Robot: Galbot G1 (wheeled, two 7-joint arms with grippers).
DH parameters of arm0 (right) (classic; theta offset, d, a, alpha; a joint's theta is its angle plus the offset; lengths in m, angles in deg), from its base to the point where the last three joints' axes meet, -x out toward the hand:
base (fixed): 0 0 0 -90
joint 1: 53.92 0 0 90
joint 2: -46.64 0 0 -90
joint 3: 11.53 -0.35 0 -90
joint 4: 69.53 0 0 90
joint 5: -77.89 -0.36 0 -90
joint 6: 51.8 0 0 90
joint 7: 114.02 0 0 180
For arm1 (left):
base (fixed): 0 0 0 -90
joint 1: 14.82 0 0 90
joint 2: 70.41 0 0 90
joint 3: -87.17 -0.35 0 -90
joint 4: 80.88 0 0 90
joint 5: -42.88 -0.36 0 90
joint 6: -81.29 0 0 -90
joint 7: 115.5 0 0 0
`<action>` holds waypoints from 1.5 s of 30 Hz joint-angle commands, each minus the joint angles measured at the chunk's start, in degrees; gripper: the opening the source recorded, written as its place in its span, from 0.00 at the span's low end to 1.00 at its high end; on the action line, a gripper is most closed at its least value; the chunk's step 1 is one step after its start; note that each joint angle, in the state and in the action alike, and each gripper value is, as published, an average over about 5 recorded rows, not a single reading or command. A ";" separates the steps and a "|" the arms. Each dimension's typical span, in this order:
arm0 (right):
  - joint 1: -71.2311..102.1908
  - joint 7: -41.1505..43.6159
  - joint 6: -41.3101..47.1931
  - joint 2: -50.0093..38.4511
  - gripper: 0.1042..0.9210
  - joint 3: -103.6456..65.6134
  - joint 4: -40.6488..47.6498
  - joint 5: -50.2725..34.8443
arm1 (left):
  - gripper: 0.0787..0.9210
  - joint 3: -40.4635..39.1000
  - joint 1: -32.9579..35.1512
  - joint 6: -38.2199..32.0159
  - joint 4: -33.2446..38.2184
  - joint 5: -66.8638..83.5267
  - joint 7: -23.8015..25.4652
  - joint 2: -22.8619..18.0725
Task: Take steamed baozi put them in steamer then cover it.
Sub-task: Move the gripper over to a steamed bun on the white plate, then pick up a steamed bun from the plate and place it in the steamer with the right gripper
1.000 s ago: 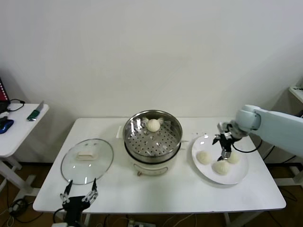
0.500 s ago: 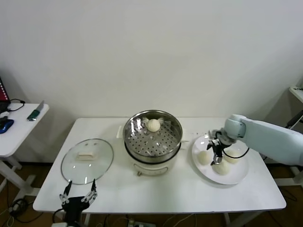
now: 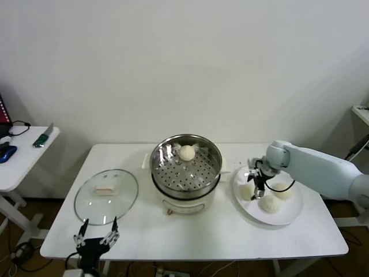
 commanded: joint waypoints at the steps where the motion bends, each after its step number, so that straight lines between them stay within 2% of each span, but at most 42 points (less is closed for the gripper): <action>1: 0.69 0.26 0.14 0.97 0.80 -0.62 0.57 0.30 | 0.88 -0.04 0.06 0.01 0.09 0.03 -0.02 -0.08; 7: 0.46 0.76 -0.10 0.89 0.69 -0.61 0.30 1.23 | 0.88 -0.22 0.22 -0.07 0.25 0.03 -0.10 -0.20; 10: -0.14 1.31 -0.48 0.79 0.67 -0.54 0.03 1.73 | 0.88 -0.27 0.32 -0.06 0.37 0.03 -0.13 -0.26; 18: -11.69 4.37 -2.65 -1.28 0.66 6.51 -3.56 -1.71 | 0.88 -0.35 0.62 -0.05 0.92 0.01 -0.20 -0.30; 29: -38.16 8.77 -3.87 -1.83 0.66 20.31 -13.14 -14.40 | 0.88 -0.80 0.34 -0.22 1.19 -0.01 -0.13 -0.30; 37: -47.74 8.69 -1.17 5.08 0.66 20.34 -17.93 -23.71 | 0.88 -1.30 0.00 -0.25 1.51 0.13 -0.03 -0.03; 45: -43.14 5.53 2.36 17.34 0.66 15.83 -17.38 -28.42 | 0.88 -1.65 -0.83 0.24 1.74 0.44 0.14 0.07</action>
